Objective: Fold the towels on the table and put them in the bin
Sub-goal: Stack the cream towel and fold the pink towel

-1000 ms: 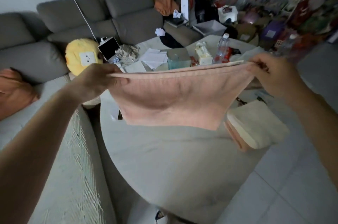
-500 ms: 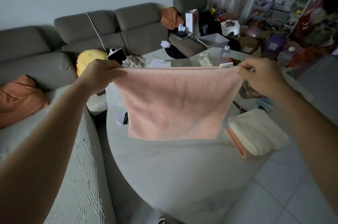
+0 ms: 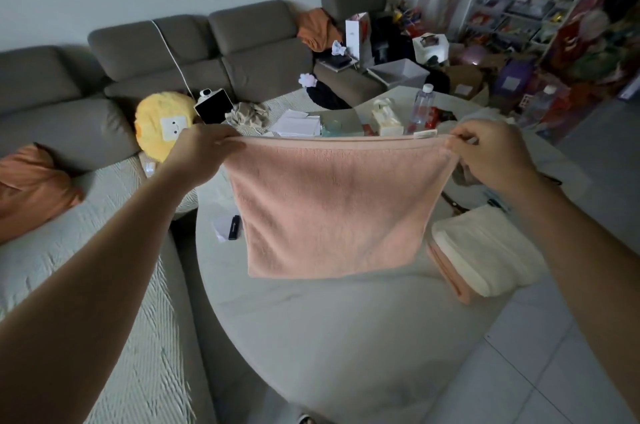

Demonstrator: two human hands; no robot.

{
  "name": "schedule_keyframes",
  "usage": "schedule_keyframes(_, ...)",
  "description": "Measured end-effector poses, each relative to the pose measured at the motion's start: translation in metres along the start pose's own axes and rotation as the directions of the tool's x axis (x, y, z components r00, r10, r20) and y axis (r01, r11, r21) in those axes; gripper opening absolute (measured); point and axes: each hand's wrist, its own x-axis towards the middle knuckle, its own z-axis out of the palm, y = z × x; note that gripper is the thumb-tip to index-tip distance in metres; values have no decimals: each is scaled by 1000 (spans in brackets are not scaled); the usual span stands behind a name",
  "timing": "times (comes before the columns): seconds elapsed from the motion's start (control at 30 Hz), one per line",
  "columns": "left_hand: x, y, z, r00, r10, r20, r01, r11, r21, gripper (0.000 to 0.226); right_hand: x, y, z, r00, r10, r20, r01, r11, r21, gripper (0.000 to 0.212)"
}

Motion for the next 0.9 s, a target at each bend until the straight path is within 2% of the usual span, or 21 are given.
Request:
schedule_keyframes(0.1,-3,3,0,988,100,-120,-102,995,-9,18,-5,-4,-3,997,-56,-61,57,998,15,13)
schedule_keyframes(0.2,-31,-2,4,975,148,-168,-140,988,59,19,-34,-3,-8,994,-108,-35,109,994,29,14)
schedule_keyframes(0.3,-85,-14,15,992,118,-41,-115,992,53,15,-86,7,-4,988,-144,56,141,988,60,10)
schedule_keyframes(0.4,-155,-32,40,989,13,147,-21,998,56,14,-152,27,16,958,-86,273,67,994,81,4)
schedule_keyframes(0.47,-203,-44,63,952,-117,283,101,992,73,16,-196,45,35,899,-28,437,-23,994,111,10)
schedule_keyframes(0.53,-247,-55,85,873,-244,423,203,969,142,16,-237,61,54,818,-26,574,-52,992,118,20)
schedule_keyframes(0.6,-286,-64,102,787,-319,529,239,947,216,16,-272,73,68,735,-34,678,-51,993,105,28)
schedule_keyframes(0.7,-325,-72,115,686,-357,634,247,934,259,17,-308,87,81,601,3,799,-129,987,94,30)
schedule_keyframes(0.8,-335,-78,119,649,-391,653,287,920,266,15,-323,93,86,473,-1,881,-257,956,139,24)
schedule_keyframes(0.9,-326,-80,119,595,-375,711,271,926,262,11,-322,101,88,341,26,940,-352,930,102,19)
